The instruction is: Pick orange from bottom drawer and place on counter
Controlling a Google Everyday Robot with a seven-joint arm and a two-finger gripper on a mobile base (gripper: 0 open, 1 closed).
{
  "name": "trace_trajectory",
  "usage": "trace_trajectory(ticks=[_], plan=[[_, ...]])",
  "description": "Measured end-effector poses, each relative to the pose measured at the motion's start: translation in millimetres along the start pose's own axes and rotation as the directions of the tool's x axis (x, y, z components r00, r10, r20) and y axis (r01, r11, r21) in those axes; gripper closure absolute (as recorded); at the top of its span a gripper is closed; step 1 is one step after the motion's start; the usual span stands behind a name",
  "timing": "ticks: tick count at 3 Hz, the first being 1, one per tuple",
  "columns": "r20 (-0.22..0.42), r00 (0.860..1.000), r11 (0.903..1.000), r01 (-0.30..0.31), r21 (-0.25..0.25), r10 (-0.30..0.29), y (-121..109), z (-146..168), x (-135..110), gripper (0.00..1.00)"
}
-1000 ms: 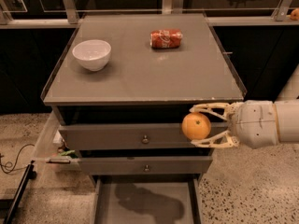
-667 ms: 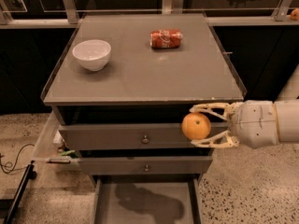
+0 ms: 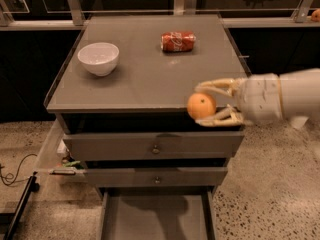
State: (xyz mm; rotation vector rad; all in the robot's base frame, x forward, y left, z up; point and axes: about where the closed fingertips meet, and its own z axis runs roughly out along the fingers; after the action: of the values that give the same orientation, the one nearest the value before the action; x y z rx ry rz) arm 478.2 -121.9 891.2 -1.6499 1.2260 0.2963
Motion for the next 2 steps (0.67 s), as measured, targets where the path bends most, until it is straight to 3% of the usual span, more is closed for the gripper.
trace_trajectory(ticks=[1, 2], plan=[[0.038, 0.999, 0.9997, -0.025, 0.001, 0.025, -51, 29, -7, 1.00], [0.090, 0.993, 0.9975, -0.071, -0.001, 0.071, -81, 61, -7, 1.00]])
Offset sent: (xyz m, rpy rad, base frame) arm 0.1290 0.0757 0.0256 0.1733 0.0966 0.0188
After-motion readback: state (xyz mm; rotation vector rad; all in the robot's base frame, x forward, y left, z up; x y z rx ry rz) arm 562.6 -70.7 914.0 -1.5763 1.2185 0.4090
